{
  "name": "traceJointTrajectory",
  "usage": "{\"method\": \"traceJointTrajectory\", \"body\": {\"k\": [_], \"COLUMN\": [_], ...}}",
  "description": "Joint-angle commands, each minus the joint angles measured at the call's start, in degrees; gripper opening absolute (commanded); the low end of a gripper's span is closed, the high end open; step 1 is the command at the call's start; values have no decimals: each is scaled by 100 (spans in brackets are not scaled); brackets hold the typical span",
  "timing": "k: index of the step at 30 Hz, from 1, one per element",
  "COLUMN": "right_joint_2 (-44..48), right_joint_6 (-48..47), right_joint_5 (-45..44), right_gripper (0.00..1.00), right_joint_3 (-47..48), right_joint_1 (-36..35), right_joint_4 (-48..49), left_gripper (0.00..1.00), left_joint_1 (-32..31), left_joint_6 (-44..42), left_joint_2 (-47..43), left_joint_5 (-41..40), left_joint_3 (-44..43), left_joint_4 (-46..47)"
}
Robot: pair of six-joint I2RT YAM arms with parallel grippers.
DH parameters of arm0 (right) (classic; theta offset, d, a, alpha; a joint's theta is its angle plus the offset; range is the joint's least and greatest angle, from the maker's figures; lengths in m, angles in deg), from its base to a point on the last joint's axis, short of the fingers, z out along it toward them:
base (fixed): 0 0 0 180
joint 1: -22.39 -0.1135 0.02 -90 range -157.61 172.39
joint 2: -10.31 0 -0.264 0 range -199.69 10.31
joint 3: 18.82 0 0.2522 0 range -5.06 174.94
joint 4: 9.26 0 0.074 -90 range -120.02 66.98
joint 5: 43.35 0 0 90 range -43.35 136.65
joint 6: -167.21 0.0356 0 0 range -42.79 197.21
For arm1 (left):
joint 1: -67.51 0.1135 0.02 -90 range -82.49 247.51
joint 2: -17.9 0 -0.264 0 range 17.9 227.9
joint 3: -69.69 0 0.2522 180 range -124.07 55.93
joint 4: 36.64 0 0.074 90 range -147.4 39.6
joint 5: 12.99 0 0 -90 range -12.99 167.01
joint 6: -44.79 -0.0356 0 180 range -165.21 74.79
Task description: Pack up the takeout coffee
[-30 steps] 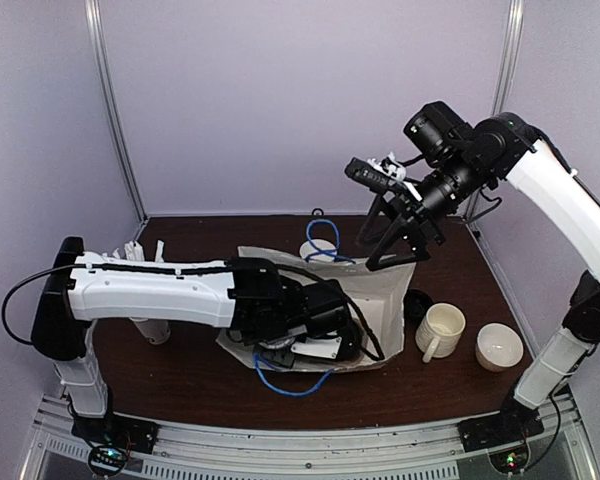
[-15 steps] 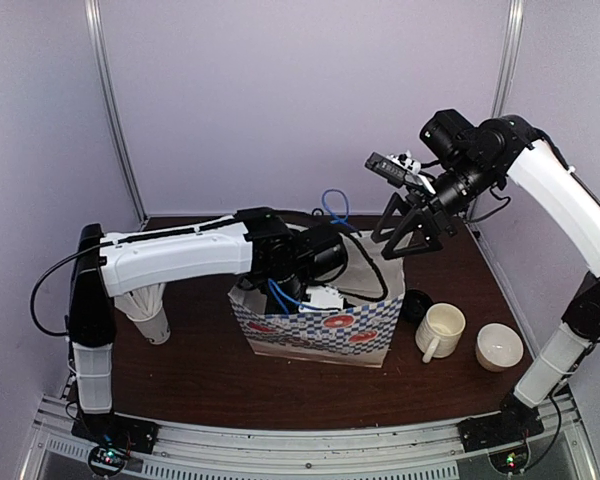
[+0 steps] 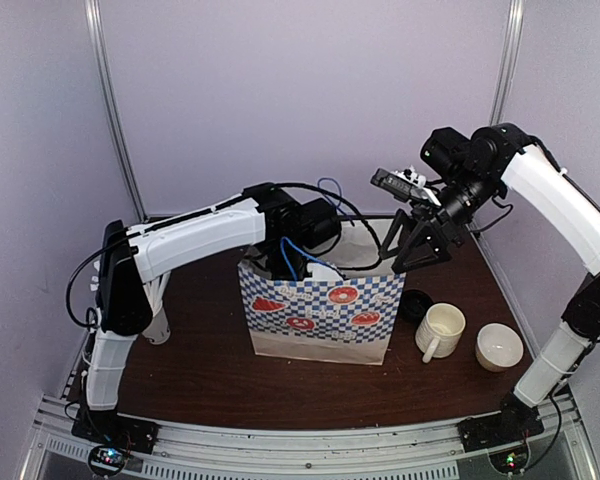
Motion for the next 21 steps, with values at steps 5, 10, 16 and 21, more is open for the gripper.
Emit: {"method": "traceJointTrajectory", "body": {"k": [5, 10, 16, 21], "right_joint_2": [64, 34, 48, 119], "right_joint_6": [-380, -406, -365, -380], "right_joint_5": [381, 408, 190, -35], "right_gripper": [69, 68, 68, 69], "right_joint_3": [-251, -280, -96, 357], "right_joint_1": [57, 57, 93, 543], "right_joint_4": [-225, -228, -270, -359], "left_gripper": [56, 54, 53, 53], "left_joint_1": [242, 378, 287, 36], "left_joint_6": [106, 127, 487, 591], "left_joint_2": [749, 933, 712, 572], "left_joint_5": [852, 833, 514, -12], "left_joint_3": [-365, -637, -407, -37], "left_joint_4": [32, 13, -47, -9]}}
